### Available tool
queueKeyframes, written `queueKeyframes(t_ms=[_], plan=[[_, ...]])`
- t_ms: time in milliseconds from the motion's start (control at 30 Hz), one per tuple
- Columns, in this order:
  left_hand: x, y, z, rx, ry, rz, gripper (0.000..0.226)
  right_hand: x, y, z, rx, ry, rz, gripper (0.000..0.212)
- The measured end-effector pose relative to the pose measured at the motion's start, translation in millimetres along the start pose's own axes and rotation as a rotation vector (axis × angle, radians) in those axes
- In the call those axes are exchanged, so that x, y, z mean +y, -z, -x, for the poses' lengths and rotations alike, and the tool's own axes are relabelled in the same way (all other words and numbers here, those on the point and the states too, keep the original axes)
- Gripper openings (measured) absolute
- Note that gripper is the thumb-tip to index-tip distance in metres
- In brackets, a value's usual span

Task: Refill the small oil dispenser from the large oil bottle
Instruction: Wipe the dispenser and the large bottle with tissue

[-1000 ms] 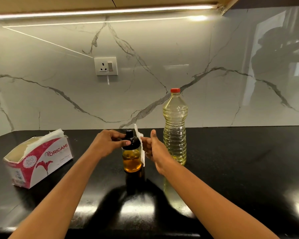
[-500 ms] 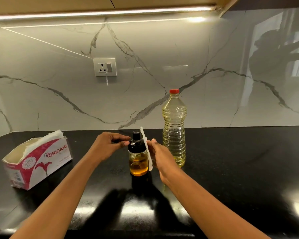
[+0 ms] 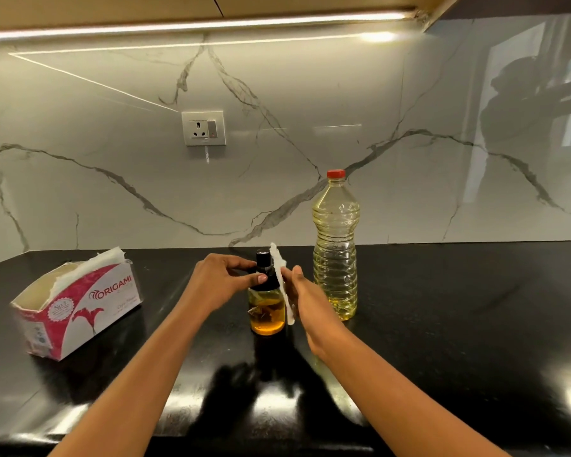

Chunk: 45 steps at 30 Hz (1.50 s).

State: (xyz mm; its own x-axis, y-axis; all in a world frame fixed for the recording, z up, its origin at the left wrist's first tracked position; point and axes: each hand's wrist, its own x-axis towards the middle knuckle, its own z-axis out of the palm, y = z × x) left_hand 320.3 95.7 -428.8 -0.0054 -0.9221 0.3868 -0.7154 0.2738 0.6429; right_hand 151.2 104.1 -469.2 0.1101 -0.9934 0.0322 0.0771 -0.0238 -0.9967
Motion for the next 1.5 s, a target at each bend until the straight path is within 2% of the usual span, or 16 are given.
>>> queueKeyframes(t_ms=[233,400,533,633,800,967,1100,1267,1367,1433,1500], plan=[[2.0,7.4,-7.1,-0.099,0.011,0.033,0.031,-16.2,-12.8,-17.0,0.01,-0.062,0.058,0.056],[-13.5,17.9,-16.4,-0.266,-0.039,0.116,0.029,0.9,-2.7,-2.1,-0.021,-0.035,0.047,0.046],[-21.1,23.6,-30.1,-0.396,-0.085,0.121,0.056,-11.6,-4.6,-7.3,-0.022,-0.032,0.081,0.055],[-17.0,26.0,-33.6,-0.431,-0.089,0.092,0.043,-23.5,-13.5,-9.4,-0.031,-0.088,0.117,0.057],[-13.3,28.0,-32.0,-0.501,-0.082,0.132,0.033,-2.3,-10.8,4.8,-0.026,-0.001,0.177,0.059],[-14.8,28.8,-36.1,-0.527,-0.083,0.15,0.036,-14.3,-13.2,-2.2,0.03,0.055,0.308,0.063],[-14.0,29.1,-39.0,-0.543,-0.074,0.167,0.042,-22.6,-19.3,-12.7,0.017,0.014,0.264,0.06],[-15.4,30.0,-39.3,-0.577,-0.069,0.17,0.032,4.7,-14.9,22.1,-0.006,0.128,0.222,0.061],[-11.8,30.5,-37.7,-0.565,-0.062,0.145,0.032,-1.9,-14.7,9.9,0.043,0.163,0.279,0.06],[-11.1,29.7,-32.5,-0.518,-0.051,0.116,0.033,-13.2,-14.8,-2.2,0.075,0.117,0.257,0.054],[-10.3,22.2,-22.4,-0.362,-0.031,0.049,0.037,-17.7,-13.3,-7.8,0.099,0.076,0.185,0.052]])
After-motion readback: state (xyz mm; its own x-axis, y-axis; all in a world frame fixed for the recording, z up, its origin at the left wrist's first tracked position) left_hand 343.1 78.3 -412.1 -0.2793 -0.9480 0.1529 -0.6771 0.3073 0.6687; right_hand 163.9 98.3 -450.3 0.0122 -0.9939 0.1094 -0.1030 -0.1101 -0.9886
